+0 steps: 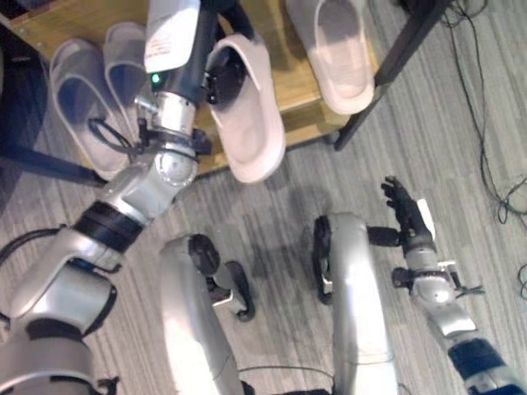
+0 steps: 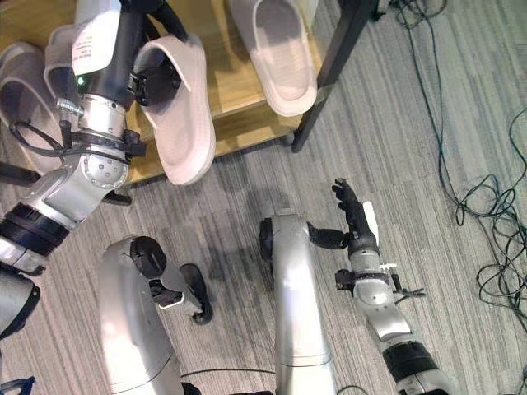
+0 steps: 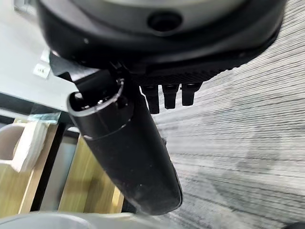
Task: Arrange the slippers neatly on the shoe rack.
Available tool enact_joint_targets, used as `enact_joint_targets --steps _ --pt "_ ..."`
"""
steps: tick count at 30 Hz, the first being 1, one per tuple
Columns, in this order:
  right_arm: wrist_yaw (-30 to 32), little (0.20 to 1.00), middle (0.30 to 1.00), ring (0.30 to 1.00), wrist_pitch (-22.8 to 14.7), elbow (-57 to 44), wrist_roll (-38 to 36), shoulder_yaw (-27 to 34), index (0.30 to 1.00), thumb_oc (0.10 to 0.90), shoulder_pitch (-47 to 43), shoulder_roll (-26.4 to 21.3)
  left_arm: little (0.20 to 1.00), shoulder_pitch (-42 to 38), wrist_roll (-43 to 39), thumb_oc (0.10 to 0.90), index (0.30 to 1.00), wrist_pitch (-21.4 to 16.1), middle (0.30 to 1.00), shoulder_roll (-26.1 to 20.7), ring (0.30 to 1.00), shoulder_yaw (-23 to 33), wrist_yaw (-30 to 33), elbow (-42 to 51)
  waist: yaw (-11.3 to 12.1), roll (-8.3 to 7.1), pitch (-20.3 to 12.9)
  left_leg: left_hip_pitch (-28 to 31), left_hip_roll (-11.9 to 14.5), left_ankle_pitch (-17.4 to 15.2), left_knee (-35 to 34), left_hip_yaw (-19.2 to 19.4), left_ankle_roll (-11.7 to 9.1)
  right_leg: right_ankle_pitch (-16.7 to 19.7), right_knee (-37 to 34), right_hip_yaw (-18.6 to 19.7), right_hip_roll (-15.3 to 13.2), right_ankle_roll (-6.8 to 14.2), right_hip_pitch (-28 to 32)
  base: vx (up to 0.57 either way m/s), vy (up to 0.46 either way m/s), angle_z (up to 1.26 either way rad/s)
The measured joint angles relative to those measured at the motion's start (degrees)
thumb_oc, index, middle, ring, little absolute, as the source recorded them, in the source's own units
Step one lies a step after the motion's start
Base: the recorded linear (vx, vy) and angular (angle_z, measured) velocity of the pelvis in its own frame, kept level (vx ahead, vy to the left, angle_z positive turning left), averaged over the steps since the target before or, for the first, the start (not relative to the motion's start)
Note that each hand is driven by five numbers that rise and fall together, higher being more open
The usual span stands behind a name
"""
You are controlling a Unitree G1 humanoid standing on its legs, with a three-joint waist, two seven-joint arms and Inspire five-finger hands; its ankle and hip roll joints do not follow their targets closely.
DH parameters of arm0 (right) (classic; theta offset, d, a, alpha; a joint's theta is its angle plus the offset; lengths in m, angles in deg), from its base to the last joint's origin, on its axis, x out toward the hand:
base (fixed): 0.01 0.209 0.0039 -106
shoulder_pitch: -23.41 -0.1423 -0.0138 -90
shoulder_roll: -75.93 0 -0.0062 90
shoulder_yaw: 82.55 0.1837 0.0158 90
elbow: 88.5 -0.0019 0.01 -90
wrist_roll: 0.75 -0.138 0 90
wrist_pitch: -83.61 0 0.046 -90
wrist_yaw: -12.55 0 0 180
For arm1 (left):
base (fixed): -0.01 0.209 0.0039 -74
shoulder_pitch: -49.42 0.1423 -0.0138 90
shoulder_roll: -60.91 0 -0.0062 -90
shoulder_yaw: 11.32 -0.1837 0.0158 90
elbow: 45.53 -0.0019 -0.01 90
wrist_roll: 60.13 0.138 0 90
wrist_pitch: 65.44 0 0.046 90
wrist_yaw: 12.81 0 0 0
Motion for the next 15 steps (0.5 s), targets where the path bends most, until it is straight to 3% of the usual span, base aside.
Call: enact_joint_targets --steps 7,15 --pt "-1.5 0.9 0.9 0.9 -0.2 -1.5 -0.3 0.0 0.9 0.8 3.3 -1.6 0.3 -6.8 0.3 0.4 0.3 0.1 0.3 -0.5 0.3 -4.6 -0.1 -6.5 -1.9 -0.01 0.0 0.9 1.0 -2.7 2.1 0.1 0.1 -1.0 1.4 0.7 1.0 1.1 0.2 0.04 0.047 -0.09" --pt "-2.7 0.9 0.9 0.9 -0.7 -1.8 -1.1 0.0 0.9 0.8 3.6 -3.4 0.3 -12.8 2.6 0.4 0.3 0.0 0.3 -0.4 0.3 -10.3 -1.2 -11.7 -2.4 -0.01 0.0 1.9 1.1 -3.2 2.2 0.7 -0.2 -1.2 1.7 1.3 1.5 1.0 0.3 0.02 0.016 -0.01"
